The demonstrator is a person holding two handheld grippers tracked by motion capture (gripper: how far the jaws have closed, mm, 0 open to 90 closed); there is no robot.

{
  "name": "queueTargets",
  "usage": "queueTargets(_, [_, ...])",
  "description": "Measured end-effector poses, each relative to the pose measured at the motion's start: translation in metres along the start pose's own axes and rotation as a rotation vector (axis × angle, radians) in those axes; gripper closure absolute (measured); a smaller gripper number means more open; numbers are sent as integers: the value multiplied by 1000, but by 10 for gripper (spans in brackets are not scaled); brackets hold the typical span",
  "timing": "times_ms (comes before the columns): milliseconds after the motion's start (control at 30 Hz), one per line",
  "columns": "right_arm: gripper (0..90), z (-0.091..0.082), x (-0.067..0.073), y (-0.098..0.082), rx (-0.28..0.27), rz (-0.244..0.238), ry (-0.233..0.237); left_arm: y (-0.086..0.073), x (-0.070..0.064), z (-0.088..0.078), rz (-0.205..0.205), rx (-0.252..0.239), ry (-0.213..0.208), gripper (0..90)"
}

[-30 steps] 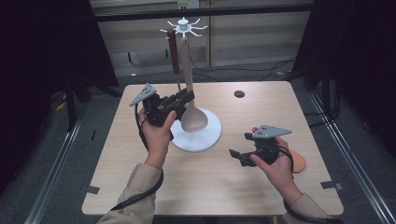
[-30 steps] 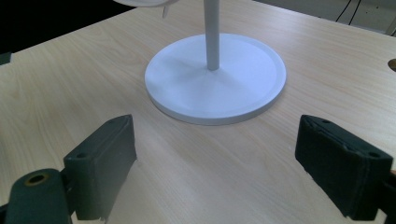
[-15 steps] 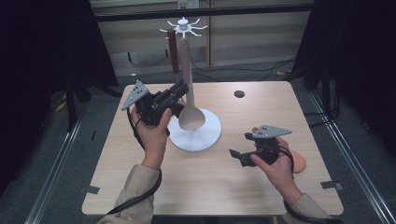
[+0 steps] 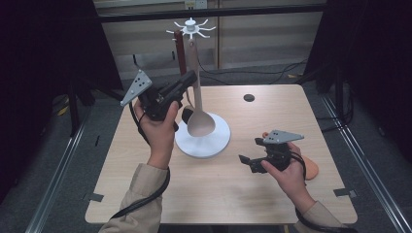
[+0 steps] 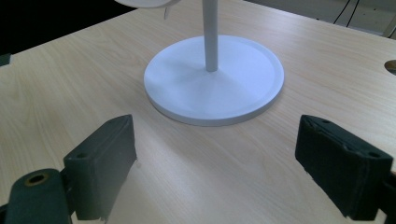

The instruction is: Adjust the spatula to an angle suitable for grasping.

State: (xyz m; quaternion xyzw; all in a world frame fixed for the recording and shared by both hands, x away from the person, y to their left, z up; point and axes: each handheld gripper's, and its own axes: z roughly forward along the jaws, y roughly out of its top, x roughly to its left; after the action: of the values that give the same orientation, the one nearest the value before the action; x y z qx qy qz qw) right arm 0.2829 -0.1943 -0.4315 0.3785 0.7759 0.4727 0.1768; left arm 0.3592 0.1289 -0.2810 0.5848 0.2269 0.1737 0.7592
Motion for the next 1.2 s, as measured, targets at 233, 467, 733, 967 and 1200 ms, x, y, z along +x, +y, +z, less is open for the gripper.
queueTargets(233, [124,0,0,0,-1,2,0,18,-4,11,48,-27,-11,900])
queueTargets(467, [123,-1,-1,0,-1,4,-1,23,-3,19,49,-36,-3,900])
queueTargets(733, [124,-1,-2,0,-5,11,-5,27,1,26,42,-38,20,900])
queueTargets(967, [124,0,-2,0,-6,8,-1,34,-1,33,38,-43,11,892])
queueTargets(1200, [123,-1,-2,0,-5,12,-4,36,1,38,37,-43,24,896])
